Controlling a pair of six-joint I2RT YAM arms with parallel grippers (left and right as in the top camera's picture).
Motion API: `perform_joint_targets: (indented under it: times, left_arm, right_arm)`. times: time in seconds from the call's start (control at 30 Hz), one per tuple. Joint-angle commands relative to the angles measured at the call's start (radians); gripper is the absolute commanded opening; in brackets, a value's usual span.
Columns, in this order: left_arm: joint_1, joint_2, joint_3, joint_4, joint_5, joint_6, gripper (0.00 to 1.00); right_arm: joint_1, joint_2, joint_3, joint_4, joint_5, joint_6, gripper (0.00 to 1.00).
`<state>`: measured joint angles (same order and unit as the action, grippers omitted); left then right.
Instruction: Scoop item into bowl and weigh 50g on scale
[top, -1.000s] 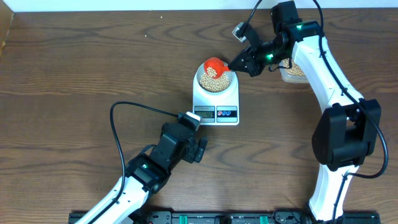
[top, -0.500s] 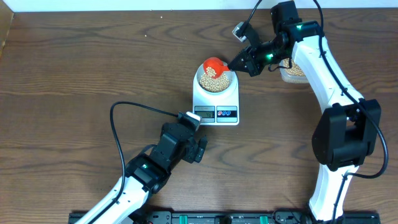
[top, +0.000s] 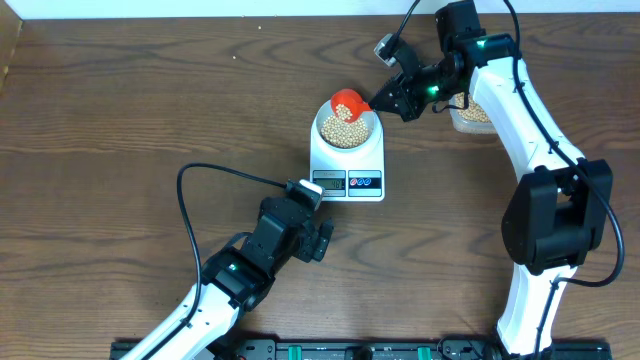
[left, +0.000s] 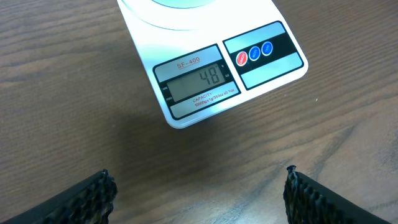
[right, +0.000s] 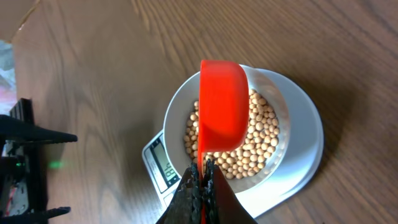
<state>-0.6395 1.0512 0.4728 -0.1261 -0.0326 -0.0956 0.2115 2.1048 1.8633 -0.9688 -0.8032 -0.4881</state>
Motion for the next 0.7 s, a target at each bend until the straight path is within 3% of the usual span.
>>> perform_joint_targets:
  times: [0.0, 0.3, 0.67]
  left_arm:
    - [-0.001, -0.007, 0.021, -0.001, -0.020, 0.017, 0.88]
    - [-0.001, -0.007, 0.021, -0.001, -0.020, 0.017, 0.88]
    - [-0.001, -0.007, 0.021, -0.001, -0.020, 0.017, 0.88]
  right_arm:
    - [0.000, 0.014, -0.005, 0.011, 0.035, -0.026, 0.01]
    - [0.022, 0.014, -0.005, 0.050, 0.053, -0.116, 0.01]
    - [0.030, 0.014, -0.005, 0.048, 0.039, -0.119, 0.01]
